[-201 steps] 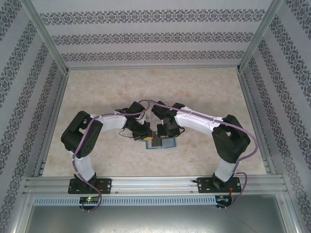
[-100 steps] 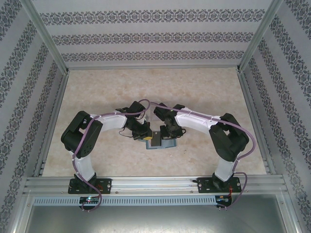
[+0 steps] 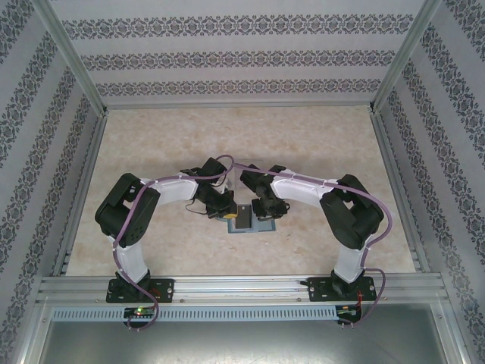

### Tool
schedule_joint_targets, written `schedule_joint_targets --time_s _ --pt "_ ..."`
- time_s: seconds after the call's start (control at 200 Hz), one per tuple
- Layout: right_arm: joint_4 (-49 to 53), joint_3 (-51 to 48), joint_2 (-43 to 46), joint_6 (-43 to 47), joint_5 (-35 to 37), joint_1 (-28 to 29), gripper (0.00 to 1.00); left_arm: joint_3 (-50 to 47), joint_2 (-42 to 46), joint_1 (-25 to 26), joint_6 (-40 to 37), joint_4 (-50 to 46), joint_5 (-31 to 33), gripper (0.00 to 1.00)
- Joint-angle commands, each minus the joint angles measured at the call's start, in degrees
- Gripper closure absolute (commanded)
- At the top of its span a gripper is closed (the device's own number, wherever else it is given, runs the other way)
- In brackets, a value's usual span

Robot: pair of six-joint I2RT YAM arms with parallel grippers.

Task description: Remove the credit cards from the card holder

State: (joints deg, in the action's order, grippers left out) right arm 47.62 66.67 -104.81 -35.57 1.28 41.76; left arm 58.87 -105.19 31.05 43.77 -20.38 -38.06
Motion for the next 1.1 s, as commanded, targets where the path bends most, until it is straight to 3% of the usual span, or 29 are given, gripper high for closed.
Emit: schedule_joint_targets --time_s 0.0,0.455,0.809,1.094 --pt "4.8 -1.0 0.1 0.3 4.7 -0.9 0.76 0.4 -1.7 0.3 -1.1 -4.1 3.5 1.00" --pt "7.4 -0.1 4.6 0.2 4.7 -1.6 0.76 0.2 -1.7 0.2 -1.2 -3.9 3.5 1.00" --pt "2.9 0.6 8.2 -0.6 -4.9 -2.3 0.77 0.3 -1.9 0.2 -1.1 -3.7 3.4 1.00" --pt "-9.1 -3.7 9.3 -4.9 -18.0 -3.7 0.81 0.3 -1.8 0.3 -1.1 -3.7 3.5 1.00"
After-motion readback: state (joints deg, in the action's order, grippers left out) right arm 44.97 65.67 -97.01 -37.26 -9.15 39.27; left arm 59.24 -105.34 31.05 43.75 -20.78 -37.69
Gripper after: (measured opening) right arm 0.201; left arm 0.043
